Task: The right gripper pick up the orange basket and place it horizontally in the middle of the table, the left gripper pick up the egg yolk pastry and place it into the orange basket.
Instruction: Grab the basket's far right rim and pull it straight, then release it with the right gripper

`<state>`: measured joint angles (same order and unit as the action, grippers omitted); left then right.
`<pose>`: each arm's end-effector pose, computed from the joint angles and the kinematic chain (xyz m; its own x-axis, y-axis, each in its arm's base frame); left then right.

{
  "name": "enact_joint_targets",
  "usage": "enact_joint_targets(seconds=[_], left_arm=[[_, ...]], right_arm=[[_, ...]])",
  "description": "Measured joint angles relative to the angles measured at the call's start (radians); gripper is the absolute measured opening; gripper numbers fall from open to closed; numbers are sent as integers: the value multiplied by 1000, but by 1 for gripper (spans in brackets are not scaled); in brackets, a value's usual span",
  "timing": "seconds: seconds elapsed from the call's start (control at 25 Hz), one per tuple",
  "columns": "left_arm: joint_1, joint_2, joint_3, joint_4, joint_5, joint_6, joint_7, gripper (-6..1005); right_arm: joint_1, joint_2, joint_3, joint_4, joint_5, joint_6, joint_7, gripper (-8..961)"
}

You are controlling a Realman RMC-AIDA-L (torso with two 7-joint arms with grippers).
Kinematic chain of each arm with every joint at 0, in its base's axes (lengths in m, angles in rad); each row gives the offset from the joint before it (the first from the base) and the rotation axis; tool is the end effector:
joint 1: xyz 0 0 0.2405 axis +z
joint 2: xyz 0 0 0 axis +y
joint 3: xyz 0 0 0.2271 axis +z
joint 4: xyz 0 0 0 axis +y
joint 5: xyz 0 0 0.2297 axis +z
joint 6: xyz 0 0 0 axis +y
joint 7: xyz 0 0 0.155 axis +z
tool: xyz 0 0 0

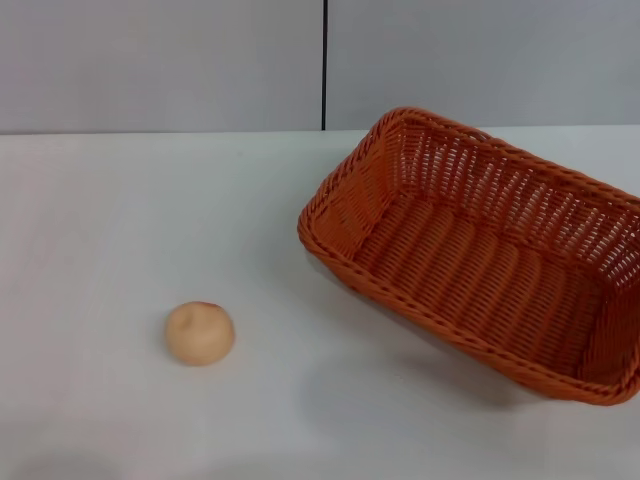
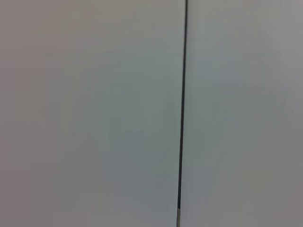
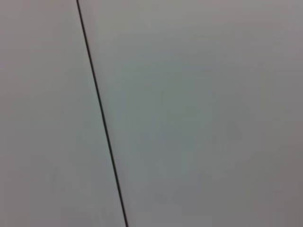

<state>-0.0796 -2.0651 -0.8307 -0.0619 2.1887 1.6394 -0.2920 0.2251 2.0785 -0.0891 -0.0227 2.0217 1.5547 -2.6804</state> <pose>-0.3847 0.1922 0.0525 0.6634 -0.2217 0.7147 0.7452 0.1099 -0.6577 0.3859 0.2375 0.0705 0.5478 0.2751 -0.7901 -0.8358 0.1398 -0.5309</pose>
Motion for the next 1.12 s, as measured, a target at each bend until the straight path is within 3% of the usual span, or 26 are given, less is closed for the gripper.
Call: enact_joint_targets(seconds=[0.36,0.76,0.96,1.12], left_arm=[[0,-1,-1,-1,4,-49,-49,844],[1,7,14,16,13,-15,-110,844],[-38,12,31,90,31,-10,-158,844],[-42,11,31,99,31,-9,-170,844]], right_arm=[[-5,-1,-2,12,0,47,17,828],[-17,-3,-3,14,-33,54,21,828],[-64,-4,-3,-65,-145,119,70,827],[-100,-5,-16,-252,-210,167,337,827]])
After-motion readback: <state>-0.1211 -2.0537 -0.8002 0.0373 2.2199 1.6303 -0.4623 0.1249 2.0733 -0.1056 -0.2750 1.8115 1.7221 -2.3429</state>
